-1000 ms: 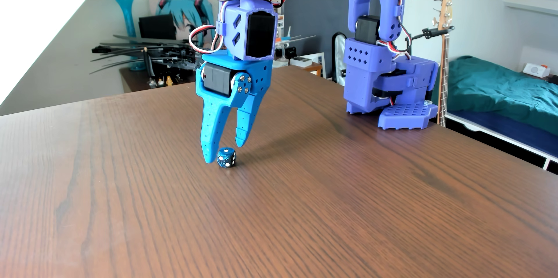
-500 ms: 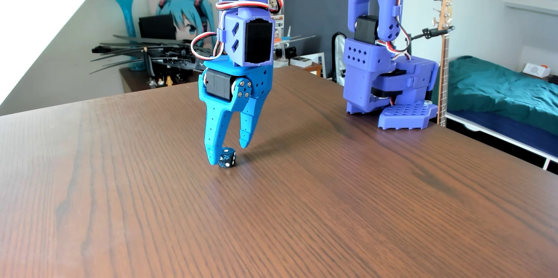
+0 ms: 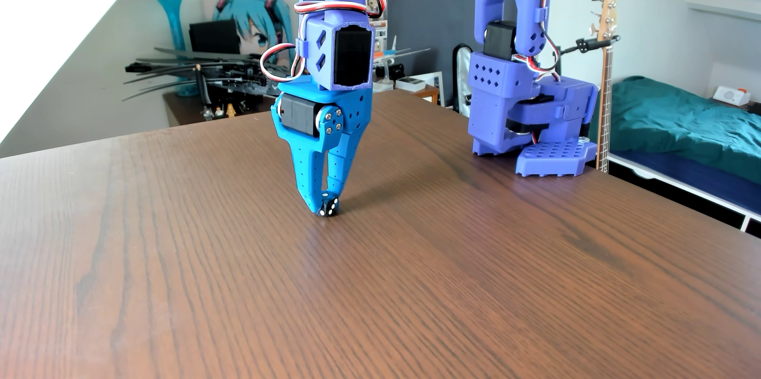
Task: Grab the blue dice
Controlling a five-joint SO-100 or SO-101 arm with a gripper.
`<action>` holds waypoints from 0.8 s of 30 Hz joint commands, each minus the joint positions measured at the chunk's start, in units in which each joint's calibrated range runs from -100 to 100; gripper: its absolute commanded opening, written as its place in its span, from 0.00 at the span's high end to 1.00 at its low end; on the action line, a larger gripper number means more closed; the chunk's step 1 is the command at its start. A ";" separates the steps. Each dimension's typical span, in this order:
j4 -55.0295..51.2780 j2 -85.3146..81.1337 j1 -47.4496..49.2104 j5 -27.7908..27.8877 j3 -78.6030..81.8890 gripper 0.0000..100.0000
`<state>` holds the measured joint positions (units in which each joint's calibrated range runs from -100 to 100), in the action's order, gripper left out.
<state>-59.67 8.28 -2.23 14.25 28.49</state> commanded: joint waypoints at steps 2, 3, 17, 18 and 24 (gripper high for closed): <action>0.54 -0.95 0.19 -0.32 -0.10 0.98; 0.54 -0.95 0.11 -0.32 -0.10 0.98; -0.40 -27.07 -0.38 -10.94 -6.88 0.98; -0.48 -32.26 0.19 -11.62 -6.25 0.98; -3.39 -66.84 2.81 -12.15 4.60 0.98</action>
<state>-60.89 -31.27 -0.37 2.54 29.12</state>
